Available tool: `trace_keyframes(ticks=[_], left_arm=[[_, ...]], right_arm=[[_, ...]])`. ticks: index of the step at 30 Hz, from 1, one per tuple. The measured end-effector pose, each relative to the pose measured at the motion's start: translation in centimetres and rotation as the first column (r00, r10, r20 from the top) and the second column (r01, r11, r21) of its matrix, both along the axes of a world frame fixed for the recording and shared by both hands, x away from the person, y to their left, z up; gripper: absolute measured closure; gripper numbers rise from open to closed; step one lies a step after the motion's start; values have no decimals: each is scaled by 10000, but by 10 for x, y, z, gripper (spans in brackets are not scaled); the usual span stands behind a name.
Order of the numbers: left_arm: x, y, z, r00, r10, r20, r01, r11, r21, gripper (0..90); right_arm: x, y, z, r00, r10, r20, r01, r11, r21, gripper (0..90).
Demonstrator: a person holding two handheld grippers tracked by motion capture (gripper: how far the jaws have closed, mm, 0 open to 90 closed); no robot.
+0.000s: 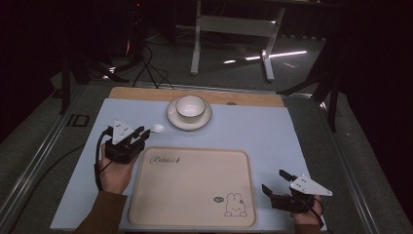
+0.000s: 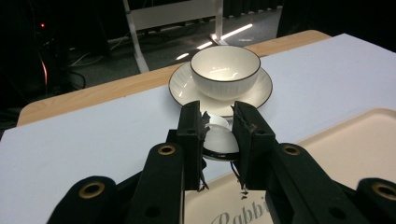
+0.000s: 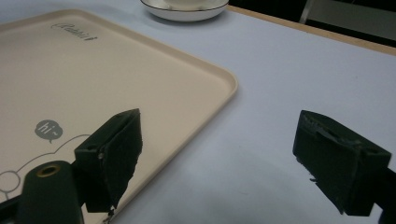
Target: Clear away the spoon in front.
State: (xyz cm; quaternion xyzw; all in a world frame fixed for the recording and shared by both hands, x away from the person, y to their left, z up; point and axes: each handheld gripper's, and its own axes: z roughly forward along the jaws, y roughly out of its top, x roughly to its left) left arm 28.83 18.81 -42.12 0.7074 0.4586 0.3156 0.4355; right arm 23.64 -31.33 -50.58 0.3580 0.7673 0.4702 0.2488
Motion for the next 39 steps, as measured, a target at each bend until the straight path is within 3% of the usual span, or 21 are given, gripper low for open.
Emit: trace_keyframes(ticks=[17, 26, 32, 39], left_arm=[[-16, 16, -23, 9986, 469, -243, -473, 9988, -151, 739], [-23, 21, -34, 9976, 568, -390, -576, 9982, -188, 740], [-26, 24, -48, 9954, 613, -737, -627, 9979, -179, 739], [-29, 24, -52, 9947, 644, -796, -658, 9977, -151, 739]], right_arm=[[-1, 0, 1, 9999, -20, 135, 19, 10000, 78, 154], [-1, 0, 1, 9998, -30, 209, 28, 10000, 94, 154], [-1, 0, 1, 9998, -31, 189, 30, 10000, 76, 154], [0, 0, 1, 9998, -24, 187, 23, 10000, 58, 154]])
